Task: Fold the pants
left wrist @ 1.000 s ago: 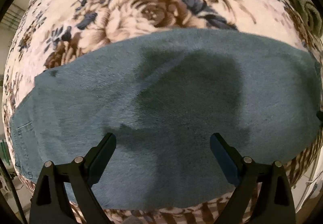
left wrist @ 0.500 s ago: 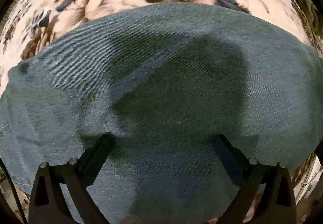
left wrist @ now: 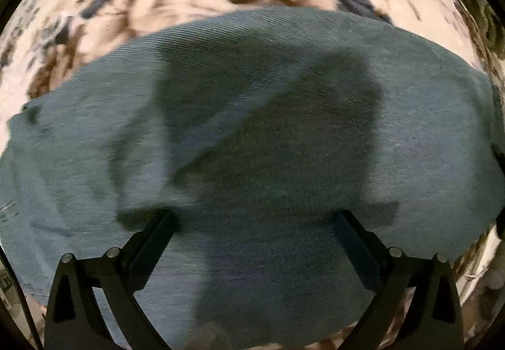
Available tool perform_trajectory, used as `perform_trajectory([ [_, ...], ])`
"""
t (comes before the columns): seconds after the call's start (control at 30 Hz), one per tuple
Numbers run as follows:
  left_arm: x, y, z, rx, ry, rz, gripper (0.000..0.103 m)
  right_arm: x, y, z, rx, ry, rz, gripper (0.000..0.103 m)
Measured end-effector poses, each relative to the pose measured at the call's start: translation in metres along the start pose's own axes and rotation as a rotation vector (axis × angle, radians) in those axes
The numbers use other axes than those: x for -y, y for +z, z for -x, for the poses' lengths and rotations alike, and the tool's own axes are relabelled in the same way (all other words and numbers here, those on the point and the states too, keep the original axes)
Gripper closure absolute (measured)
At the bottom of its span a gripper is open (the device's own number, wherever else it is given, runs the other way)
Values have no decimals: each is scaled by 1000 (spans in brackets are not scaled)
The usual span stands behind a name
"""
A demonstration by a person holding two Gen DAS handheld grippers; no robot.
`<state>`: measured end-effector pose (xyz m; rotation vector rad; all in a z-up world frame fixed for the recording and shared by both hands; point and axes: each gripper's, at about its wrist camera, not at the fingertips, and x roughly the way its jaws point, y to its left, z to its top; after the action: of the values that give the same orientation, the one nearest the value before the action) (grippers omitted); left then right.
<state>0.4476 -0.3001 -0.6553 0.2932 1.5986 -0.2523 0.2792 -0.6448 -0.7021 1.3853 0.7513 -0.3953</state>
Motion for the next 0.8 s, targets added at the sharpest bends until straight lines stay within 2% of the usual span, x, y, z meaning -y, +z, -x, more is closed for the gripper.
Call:
perform_trajectory([
  [0.03,-6,-1,2,5,18,6,0,-7,0,10,7,-28,39,96],
  [0.13,-32,-4,12,13,32,62,0,-64,-19,31,57,-141,227,96],
  [0.23,-67,-12,25,-22,45,121,0,-113,-43,37,88,-182,322,96],
  [0.33,-100,-23,49,-30,85,140,0,-163,-77,32,85,-180,397,96],
  [0.43,-128,-28,79,4,121,134,0,-208,-121,1,33,-150,463,96],
  [0.53,-160,-29,106,48,159,145,0,-230,-167,-31,-42,-130,507,96],
  [0.7,-227,-50,129,97,185,218,0,-265,-268,-102,-169,-161,716,96],
  [0.77,-251,-73,129,96,184,274,0,-269,-315,-130,-233,-189,812,96],
  [0.8,-249,-83,133,95,184,294,0,-270,-340,-143,-264,-206,872,96],
])
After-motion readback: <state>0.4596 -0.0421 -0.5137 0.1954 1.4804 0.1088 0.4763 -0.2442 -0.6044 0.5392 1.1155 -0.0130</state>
